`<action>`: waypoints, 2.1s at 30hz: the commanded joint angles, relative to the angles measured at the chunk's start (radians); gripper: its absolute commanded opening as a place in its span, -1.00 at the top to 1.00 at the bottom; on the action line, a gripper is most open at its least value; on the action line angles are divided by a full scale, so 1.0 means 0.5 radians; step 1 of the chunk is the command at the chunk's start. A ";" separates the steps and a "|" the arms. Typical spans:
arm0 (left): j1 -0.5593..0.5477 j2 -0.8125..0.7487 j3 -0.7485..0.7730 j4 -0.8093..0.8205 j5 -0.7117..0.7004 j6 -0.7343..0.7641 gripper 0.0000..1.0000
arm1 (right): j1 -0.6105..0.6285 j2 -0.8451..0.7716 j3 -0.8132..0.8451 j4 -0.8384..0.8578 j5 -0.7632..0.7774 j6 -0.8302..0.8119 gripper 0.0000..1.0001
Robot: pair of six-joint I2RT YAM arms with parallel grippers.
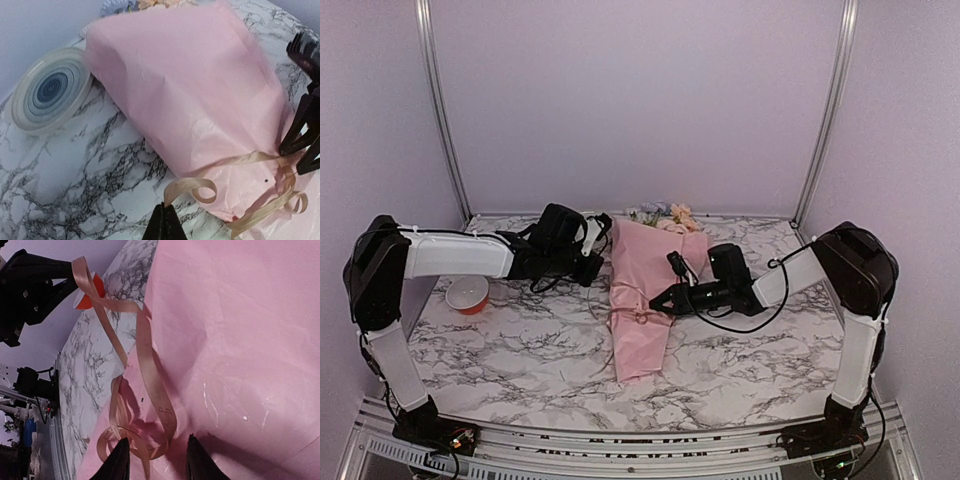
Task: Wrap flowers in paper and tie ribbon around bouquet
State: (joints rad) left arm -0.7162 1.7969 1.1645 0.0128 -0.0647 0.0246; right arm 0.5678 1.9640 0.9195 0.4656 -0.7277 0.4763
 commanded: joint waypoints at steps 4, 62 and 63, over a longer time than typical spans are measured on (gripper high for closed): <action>-0.067 0.105 0.266 0.130 0.095 0.245 1.00 | -0.047 -0.121 0.076 -0.058 -0.017 -0.108 -0.08; 0.008 0.501 0.830 -0.151 0.325 0.290 -0.09 | -0.177 0.241 0.530 0.074 0.034 -0.328 1.00; 0.007 0.440 0.776 -0.178 0.292 0.283 -0.17 | -0.178 0.234 0.518 0.066 0.041 -0.329 1.00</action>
State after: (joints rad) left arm -0.7151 2.1216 1.5818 -0.0013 0.1692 0.1761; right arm 0.5026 2.1216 1.1988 0.4618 -0.6991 0.2687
